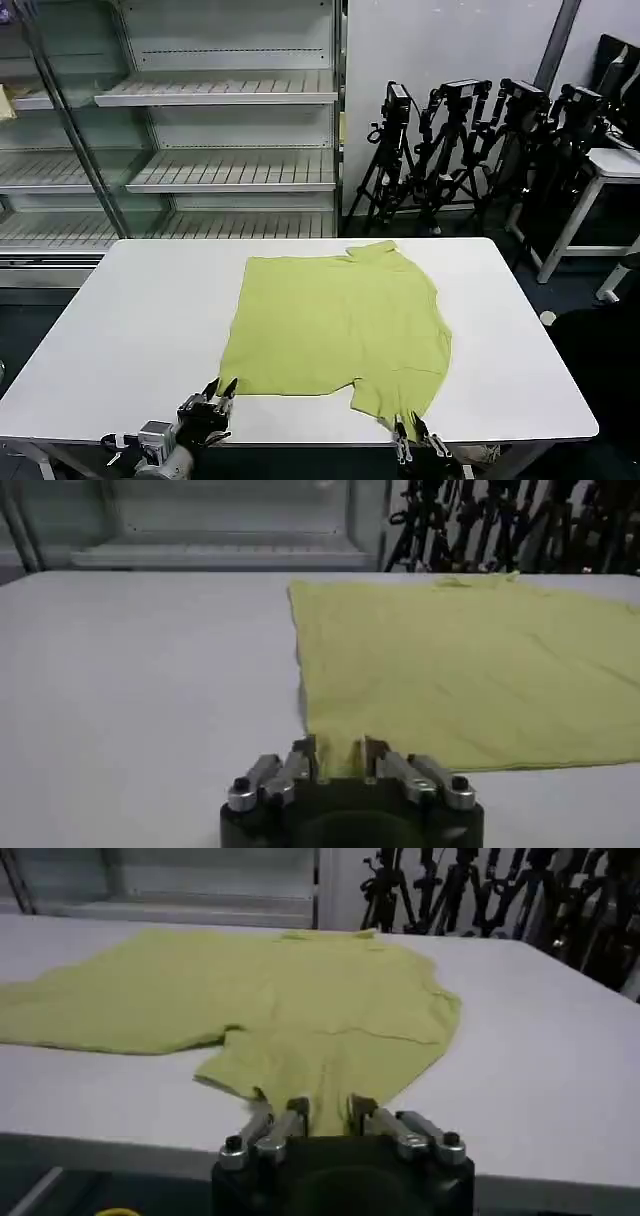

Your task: Fold and organize the clothes.

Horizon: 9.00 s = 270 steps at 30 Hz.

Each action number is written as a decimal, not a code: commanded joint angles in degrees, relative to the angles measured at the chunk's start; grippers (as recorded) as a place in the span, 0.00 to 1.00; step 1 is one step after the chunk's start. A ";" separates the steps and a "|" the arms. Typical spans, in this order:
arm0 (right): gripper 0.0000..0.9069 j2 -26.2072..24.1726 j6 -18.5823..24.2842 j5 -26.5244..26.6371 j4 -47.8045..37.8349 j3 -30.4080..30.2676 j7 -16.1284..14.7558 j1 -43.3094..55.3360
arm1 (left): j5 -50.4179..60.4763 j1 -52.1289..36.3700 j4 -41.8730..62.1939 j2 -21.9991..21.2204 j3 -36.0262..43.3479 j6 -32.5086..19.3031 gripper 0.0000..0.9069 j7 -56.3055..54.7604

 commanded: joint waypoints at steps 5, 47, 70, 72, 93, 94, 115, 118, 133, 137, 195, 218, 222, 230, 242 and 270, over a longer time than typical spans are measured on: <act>0.00 -0.09 2.52 0.90 2.30 -0.19 -0.36 -1.06 | -1.53 1.29 -3.68 -0.29 -1.16 -1.39 0.02 0.10; 0.00 -8.46 0.51 15.94 -2.80 6.27 -1.86 26.56 | -5.72 -5.45 -5.17 1.80 -2.91 -4.99 0.02 1.31; 0.00 -9.12 -1.54 16.35 -17.11 -1.32 -3.52 41.56 | -3.66 -14.95 5.42 2.80 2.06 -4.41 0.02 0.75; 0.00 -8.96 -1.62 16.08 -18.24 -1.77 -3.71 42.71 | -3.09 -15.40 6.07 2.78 2.78 -4.23 0.02 0.77; 1.00 -6.70 1.17 10.85 -20.43 -3.10 -5.72 41.90 | -2.55 -13.94 6.38 1.04 3.06 -4.40 1.00 -0.60; 1.00 -6.73 1.21 10.86 -19.81 -2.68 -5.73 41.19 | -2.55 -13.50 6.03 0.97 2.78 -4.41 1.00 -0.59; 1.00 -6.81 -0.26 18.65 -16.97 10.64 -3.57 25.44 | -2.50 -11.40 9.59 -1.22 3.29 -5.67 0.04 -2.83; 0.26 -6.57 -0.47 18.55 -16.42 10.76 -2.84 23.86 | -2.44 -11.47 9.51 -1.12 3.91 -5.81 0.04 -2.62; 0.00 -5.91 0.34 16.12 -12.98 8.32 -2.47 20.44 | -3.36 -10.75 10.63 -1.38 4.46 -6.08 0.04 -2.17; 0.00 -5.75 0.93 14.95 -12.22 8.10 -2.47 19.43 | -3.61 -10.01 9.95 -1.37 4.13 -6.11 0.04 -2.15; 1.00 -14.49 -8.61 19.47 -2.18 7.62 3.37 29.72 | -9.68 -3.66 -6.65 3.68 -3.15 -3.69 1.00 -6.35; 1.00 -8.21 -9.05 31.49 -35.69 -15.76 7.97 65.82 | -14.21 -34.94 19.57 11.28 13.88 2.20 1.00 -7.24; 1.00 -7.76 -9.07 32.79 -38.13 -17.79 7.69 68.04 | -12.90 -37.81 23.08 11.00 15.30 2.26 1.00 -8.11; 1.00 -6.68 -9.11 36.21 -43.66 -20.22 8.18 71.88 | -13.22 -40.49 27.66 10.50 16.94 2.49 1.00 -8.46; 0.77 -5.78 -9.19 39.59 -44.92 -20.66 11.15 70.66 | -14.52 -40.46 29.18 9.95 17.65 1.91 0.02 -7.99; 0.00 -6.08 -1.85 43.38 -38.70 -16.55 7.42 67.83 | -18.18 -36.35 22.39 11.78 13.82 -1.32 0.02 -6.08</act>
